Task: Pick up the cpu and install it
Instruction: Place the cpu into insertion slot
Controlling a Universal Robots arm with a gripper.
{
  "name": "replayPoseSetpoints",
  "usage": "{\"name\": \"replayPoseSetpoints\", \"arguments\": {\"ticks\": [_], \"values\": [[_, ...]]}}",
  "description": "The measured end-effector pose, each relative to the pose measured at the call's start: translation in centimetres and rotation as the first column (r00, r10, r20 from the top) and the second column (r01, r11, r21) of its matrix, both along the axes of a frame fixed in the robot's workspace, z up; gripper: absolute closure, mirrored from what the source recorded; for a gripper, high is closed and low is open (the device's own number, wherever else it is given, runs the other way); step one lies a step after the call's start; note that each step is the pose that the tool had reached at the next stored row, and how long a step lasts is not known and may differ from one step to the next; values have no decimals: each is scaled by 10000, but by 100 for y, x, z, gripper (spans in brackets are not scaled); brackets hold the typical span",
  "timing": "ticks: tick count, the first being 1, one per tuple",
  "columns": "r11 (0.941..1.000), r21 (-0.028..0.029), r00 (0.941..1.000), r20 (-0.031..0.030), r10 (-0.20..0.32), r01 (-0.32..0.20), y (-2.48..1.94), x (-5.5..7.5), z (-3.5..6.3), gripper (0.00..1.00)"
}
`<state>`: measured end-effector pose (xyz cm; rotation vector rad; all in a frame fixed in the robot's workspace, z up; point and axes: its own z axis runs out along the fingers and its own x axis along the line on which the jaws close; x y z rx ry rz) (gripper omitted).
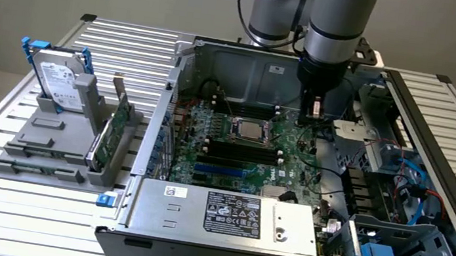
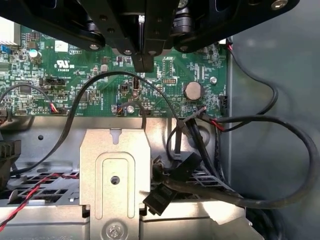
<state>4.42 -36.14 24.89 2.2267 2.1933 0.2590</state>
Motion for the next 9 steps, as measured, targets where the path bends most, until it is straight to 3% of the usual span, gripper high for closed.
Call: {"name": "replayPoseSetpoints", "arguments": {"ticks": [3, 7, 9], "values": [[9999, 158, 10000, -77, 1, 0, 1, -2, -2, 89], [9998, 194, 9997, -250, 1, 3, 1, -7, -10, 89], [9998, 202, 9992, -409, 2, 6, 1, -8, -10, 89]]}}
